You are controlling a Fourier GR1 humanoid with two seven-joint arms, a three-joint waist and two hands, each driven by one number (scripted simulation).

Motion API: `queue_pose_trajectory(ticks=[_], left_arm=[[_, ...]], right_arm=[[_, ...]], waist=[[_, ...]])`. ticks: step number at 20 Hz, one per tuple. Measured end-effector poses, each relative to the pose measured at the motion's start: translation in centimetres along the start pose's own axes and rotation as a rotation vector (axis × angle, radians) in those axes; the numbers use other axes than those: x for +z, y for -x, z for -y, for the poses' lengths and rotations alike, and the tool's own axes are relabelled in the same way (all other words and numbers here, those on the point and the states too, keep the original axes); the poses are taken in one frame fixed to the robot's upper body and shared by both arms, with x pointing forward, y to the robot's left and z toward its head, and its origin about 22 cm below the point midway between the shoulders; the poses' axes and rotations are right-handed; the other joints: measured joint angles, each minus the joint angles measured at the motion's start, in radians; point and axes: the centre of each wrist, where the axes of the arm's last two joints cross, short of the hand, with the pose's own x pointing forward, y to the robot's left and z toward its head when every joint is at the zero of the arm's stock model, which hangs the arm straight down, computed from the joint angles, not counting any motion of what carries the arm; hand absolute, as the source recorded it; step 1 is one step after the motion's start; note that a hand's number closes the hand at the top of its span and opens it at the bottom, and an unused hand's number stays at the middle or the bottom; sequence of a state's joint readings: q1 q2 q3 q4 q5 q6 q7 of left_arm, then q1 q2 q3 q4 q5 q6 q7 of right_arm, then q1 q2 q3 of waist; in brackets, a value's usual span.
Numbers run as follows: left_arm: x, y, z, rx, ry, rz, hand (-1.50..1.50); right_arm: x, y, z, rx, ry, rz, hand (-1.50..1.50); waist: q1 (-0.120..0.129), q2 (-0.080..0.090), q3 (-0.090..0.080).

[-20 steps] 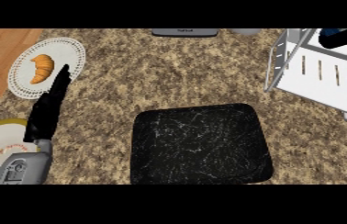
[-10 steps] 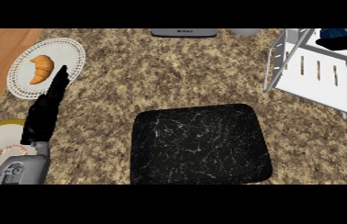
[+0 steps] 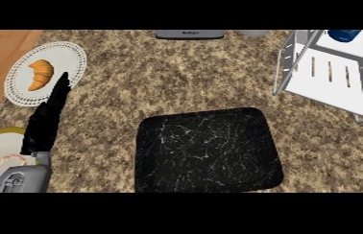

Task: Pick the can from the tray and place it in the tiered basket

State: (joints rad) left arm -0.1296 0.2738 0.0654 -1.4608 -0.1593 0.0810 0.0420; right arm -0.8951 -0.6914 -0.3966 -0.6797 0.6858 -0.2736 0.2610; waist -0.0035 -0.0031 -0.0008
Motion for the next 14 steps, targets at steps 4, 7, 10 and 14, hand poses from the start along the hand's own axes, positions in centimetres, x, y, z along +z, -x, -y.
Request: queue_pose_trajectory(ticks=[4,7,10,14], left_arm=[[-0.2,0.2,-0.7,-0.005,-0.013,-0.017,0.0],[0.2,0.2,-0.9,-0.003,-0.02,-0.028,0.0],[0.2,0.3,-1.4,-0.004,-0.026,-0.033,0.0],[0.3,0.5,-1.9,-0.005,-0.032,-0.032,0.0]], right_arm=[[-0.1,1.4,2.7,-0.061,0.004,-0.092,-1.5],[0.1,4.1,5.5,-0.083,-0.014,-0.137,-1.5],[0.7,7.0,8.7,-0.115,-0.026,-0.154,-1.5],[2.6,10.8,11.8,-0.164,-0.025,-0.15,-1.5]], waist=[[-0.015,-0.005,0.0],[-0.024,-0.008,0.0],[-0.035,-0.009,0.0],[-0.036,-0.008,0.0]])
